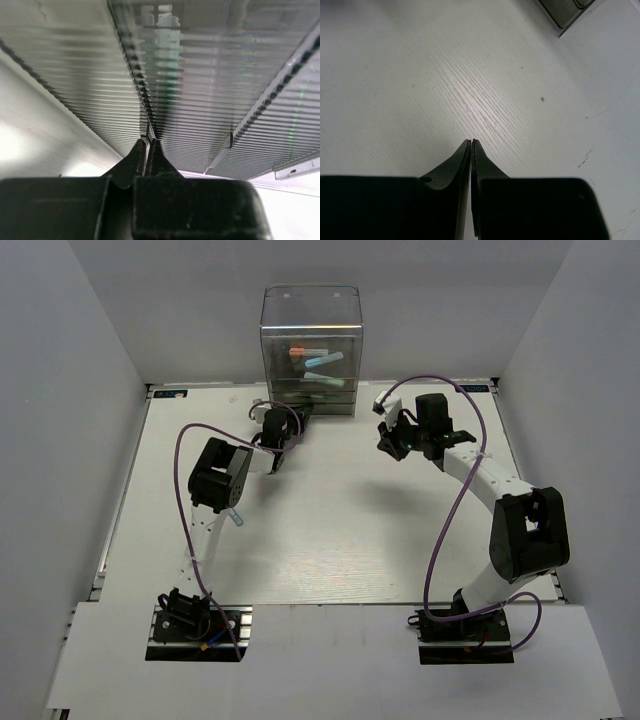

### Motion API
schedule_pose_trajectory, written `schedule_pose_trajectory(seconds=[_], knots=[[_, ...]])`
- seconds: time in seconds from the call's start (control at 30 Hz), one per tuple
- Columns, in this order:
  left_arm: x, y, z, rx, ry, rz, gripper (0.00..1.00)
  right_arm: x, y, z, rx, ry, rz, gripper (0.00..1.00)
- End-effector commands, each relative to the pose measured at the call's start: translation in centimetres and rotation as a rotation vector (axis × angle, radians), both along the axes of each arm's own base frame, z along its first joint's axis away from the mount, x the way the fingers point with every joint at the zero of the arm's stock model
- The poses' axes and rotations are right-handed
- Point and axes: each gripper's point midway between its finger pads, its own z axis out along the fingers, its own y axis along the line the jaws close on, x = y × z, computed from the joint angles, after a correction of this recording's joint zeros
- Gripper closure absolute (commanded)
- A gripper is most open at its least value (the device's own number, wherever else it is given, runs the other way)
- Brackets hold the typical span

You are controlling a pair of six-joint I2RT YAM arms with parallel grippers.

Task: Sort the stationery into containers
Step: Open the drawer in the storage box.

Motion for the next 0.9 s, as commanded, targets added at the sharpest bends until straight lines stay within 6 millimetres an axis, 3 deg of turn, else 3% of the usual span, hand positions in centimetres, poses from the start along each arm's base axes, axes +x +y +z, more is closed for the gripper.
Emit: schedule_pose_trajectory(seconds=[0.0, 0.17, 0.2, 0.27, 0.3, 0.37, 0.43, 0.57, 0.6, 0.67, 0.7, 0.77, 0.87], knots=[[-0.1, 1.4, 2.2, 0.029, -0.053, 0.058, 1.0, 0.3, 0.4, 2.7, 0.034, -0.055, 0.024, 0.92], [-3.1, 1.0, 2.9, 0.012, -0.079, 0.001, 1.0, 0.3, 1.0, 2.8, 0.045, -0.054, 0.043, 0.91], [-4.4, 0.5, 2.0, 0.019, -0.057, -0.024, 1.0, 0.3, 1.0, 2.9, 0.049, -0.055, 0.043, 0.9], [-5.5, 0.0, 3.2, 0.008, -0.08, -0.047, 1.0, 0.2, 1.1, 2.6, 0.05, -0.043, 0.045, 0.9], [-6.5, 0.3, 2.3, 0.015, -0.058, -0.056, 1.0, 0.2, 1.2, 2.9, 0.054, -0.048, 0.049, 0.9], [-7.6, 0.1, 3.6, 0.006, -0.082, -0.065, 1.0, 0.1, 1.3, 2.8, 0.057, -0.041, 0.054, 0.89], [-9.0, -0.1, 3.1, 0.012, -0.065, -0.078, 1.0, 0.0, 1.3, 2.7, 0.06, -0.037, 0.056, 0.89], [-10.4, 0.0, 3.4, 0.013, -0.061, -0.087, 1.0, -0.1, 1.6, 2.5, 0.061, -0.027, 0.063, 0.85], [-10.7, -0.5, 3.2, 0.017, -0.051, -0.096, 0.94, 0.0, 1.5, 2.7, 0.062, -0.032, 0.064, 0.78], [-10.8, -0.7, 3.3, 0.017, -0.045, -0.109, 0.72, -0.4, 1.7, 2.7, 0.061, -0.023, 0.083, 0.7], [-10.4, -0.3, 3.5, 0.017, -0.046, -0.099, 0.5, -0.4, 1.8, 2.9, 0.057, -0.032, 0.092, 0.6], [-10.6, -0.4, 4.7, 0.022, -0.056, -0.11, 0.4, -0.7, 1.9, 2.9, 0.058, -0.028, 0.116, 0.51], [-10.7, -0.1, 5.7, 0.029, -0.058, -0.12, 0.32, -1.2, 2.2, 3.3, 0.064, -0.029, 0.148, 0.37]])
